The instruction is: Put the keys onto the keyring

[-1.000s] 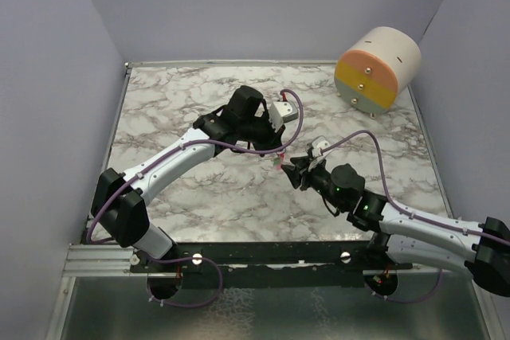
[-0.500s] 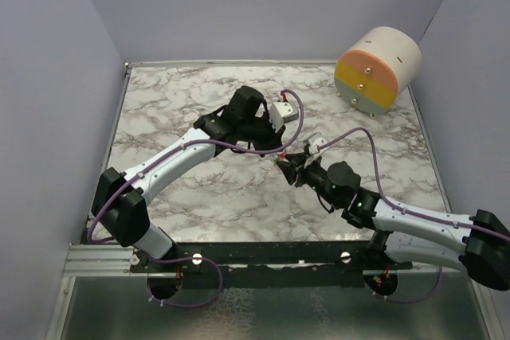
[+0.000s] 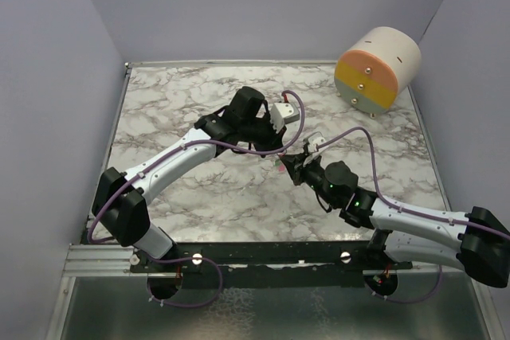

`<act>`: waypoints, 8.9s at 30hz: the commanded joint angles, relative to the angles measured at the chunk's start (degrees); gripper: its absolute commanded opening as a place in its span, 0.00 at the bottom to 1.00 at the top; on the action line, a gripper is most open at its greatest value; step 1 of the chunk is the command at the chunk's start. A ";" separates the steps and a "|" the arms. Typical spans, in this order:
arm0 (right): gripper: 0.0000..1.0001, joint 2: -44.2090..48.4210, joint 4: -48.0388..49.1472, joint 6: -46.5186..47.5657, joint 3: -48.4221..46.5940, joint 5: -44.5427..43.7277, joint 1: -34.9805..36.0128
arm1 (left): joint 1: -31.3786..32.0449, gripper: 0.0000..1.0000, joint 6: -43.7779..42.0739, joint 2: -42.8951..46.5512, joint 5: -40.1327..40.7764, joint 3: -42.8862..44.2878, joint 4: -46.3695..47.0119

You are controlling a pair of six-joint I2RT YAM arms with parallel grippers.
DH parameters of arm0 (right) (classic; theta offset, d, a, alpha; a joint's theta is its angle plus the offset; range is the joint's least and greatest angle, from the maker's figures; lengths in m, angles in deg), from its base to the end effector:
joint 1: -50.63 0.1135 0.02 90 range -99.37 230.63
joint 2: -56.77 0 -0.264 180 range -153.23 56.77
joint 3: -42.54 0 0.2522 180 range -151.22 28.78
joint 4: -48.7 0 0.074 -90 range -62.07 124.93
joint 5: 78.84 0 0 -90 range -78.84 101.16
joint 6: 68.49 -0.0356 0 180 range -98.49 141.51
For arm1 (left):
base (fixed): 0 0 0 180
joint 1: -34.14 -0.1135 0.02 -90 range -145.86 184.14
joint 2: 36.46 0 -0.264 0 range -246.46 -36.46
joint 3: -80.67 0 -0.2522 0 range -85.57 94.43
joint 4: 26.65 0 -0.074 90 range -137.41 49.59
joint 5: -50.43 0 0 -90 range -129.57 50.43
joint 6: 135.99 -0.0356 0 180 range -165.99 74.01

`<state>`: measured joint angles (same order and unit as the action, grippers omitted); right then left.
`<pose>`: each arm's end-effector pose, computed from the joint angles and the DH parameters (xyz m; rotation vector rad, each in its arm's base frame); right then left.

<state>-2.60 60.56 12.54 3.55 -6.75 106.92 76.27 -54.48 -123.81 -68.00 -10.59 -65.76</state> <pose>0.1360 0.1841 0.2369 -0.4793 1.6792 0.5741 0.2432 -0.2428 0.3189 1.2199 1.9226 -0.8688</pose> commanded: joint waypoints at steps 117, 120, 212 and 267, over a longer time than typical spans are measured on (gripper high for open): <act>0.01 1.80 -17.08 3.28 -5.77 -13.73 0.24 | 0.85 0.00 -11.24 -8.16 -5.41 11.59 -16.27; 0.01 1.97 -16.80 3.97 -5.96 -15.95 0.26 | 0.86 0.00 -11.12 -8.40 -5.48 11.50 -16.46; 0.01 0.68 17.19 48.54 3.71 -13.09 0.38 | 0.85 0.00 -6.17 -21.81 -15.93 28.58 -22.16; 0.01 6.72 -6.09 22.76 -4.49 -0.16 0.28 | -0.82 0.37 0.93 14.42 11.22 -11.85 22.25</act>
<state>4.55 54.99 38.09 0.57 -9.46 107.19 75.50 -52.56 -111.33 -55.78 -17.67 -51.96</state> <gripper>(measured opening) 0.014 0.369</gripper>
